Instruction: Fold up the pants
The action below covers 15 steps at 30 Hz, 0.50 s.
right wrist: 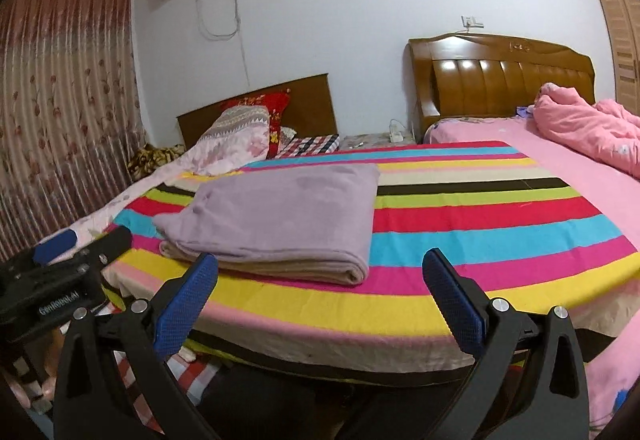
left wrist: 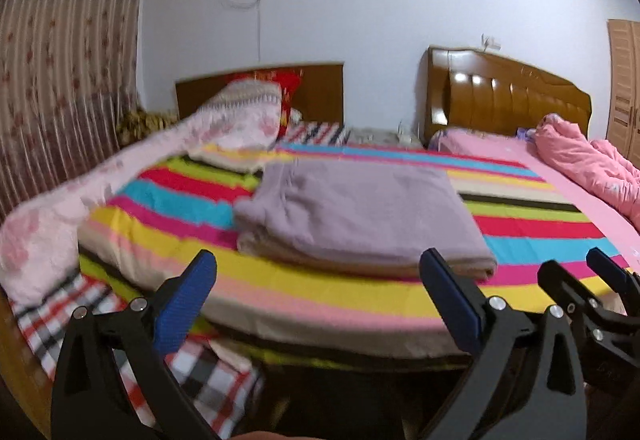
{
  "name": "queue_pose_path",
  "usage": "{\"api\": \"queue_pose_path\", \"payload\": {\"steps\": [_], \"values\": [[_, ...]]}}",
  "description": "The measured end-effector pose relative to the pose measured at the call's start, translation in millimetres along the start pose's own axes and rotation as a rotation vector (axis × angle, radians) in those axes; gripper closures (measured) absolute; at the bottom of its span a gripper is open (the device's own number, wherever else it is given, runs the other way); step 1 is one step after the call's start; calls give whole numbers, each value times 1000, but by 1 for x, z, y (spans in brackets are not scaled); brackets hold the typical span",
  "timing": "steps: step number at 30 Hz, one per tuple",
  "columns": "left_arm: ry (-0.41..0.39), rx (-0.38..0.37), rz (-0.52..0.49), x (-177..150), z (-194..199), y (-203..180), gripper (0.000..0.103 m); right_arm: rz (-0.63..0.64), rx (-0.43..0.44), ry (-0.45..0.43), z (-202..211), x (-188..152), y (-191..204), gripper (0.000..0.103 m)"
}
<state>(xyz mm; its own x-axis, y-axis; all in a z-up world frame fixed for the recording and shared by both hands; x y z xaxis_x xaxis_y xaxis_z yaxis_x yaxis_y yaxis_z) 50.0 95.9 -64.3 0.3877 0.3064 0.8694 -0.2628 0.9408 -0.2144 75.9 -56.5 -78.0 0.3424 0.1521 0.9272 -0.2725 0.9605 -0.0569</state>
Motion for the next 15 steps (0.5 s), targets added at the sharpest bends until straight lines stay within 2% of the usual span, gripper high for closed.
{"api": "queue_pose_path", "payload": {"steps": [2,6,15], "values": [[23,-6,5,-8,-3,1,2,-4,1,0,5,-4,1,5],[16,4,-36,-16,-6,0,2,-15,-4,-7,6,-4,-2,5],[26,9,-32,-17,-8,1,2,-3,-3,-14,6,-4,0,5]]}}
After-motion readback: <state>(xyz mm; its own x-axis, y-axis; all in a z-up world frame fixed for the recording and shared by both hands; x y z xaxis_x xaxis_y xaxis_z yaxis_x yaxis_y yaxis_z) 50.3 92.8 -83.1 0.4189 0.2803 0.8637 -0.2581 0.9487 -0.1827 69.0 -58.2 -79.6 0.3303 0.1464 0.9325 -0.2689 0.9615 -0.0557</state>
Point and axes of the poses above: each gripper's, at about its wrist camera, not at the fingertips, and z roughly against the way its jaws point, y to its left, x to its top, the point moved 9 cm from there along -z, roughly the way its jaws point, and after that the axes turned 15 degrees about z, right-handed, at the moved point
